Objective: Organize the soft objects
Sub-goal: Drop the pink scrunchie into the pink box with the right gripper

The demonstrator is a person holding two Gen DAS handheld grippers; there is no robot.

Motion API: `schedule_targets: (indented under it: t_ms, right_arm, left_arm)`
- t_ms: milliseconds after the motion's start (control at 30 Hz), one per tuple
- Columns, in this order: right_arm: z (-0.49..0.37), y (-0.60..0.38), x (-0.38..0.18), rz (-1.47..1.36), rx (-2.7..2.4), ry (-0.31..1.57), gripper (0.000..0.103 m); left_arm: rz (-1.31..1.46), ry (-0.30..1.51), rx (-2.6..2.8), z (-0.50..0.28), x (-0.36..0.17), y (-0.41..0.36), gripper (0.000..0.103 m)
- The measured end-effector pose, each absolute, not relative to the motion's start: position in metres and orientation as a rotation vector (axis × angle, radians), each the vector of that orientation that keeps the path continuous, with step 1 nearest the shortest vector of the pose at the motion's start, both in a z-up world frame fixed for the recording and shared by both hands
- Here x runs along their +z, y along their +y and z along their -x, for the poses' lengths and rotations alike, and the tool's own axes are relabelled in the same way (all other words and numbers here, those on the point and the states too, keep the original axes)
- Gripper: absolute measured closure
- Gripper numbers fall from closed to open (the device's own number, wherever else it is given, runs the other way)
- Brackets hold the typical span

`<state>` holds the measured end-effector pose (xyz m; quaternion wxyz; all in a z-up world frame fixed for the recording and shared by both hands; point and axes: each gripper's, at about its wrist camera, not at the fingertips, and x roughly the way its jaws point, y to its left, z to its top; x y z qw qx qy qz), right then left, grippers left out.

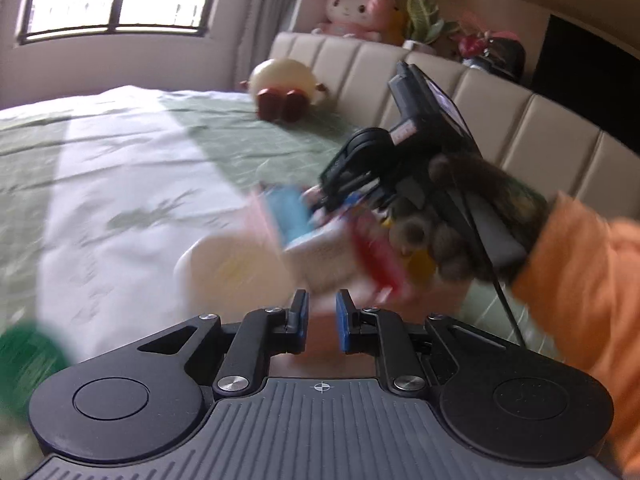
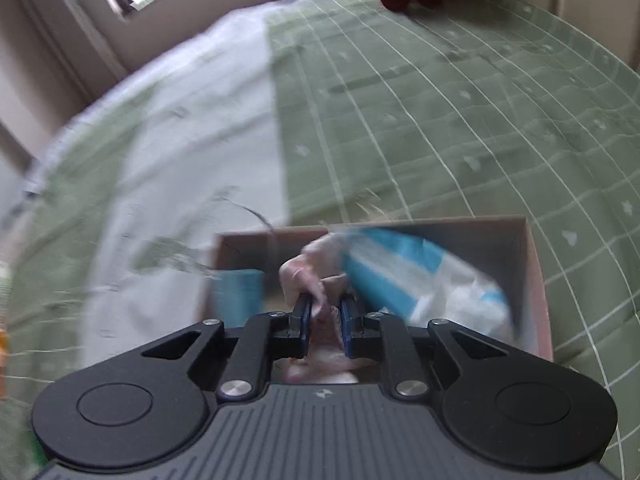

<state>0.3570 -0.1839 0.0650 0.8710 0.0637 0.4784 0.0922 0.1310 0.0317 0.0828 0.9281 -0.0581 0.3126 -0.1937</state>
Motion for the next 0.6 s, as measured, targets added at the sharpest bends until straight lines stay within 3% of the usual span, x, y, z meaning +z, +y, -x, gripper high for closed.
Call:
schedule_targets:
  t_ms: [133,300,467,600]
  right_arm:
    - [-0.343,-0.193,0.077,-0.173,0.182,0.975,0.079]
    - [-0.276,-0.202,0.134,-0.111,0.114,0.764,0.042]
    - [-0.186,-0.193,0.151,-0.161,0.093,0.623,0.034]
    - [-0.129,-0.171,0.108,-0.195,0.061,0.586,0.026]
  left_arm:
    - [0.134,0.693,-0.3,-0.097,0.046,0.065,0.087]
    - [0.216,0.688,-0.236,-0.071,0.022,0.093,0.087]
    - [0.226,0.697,-0.242,-0.065,0.015,0.101,0.086]
    - [0.237,0.691,-0.278,-0.074,0.002,0.091,0.086]
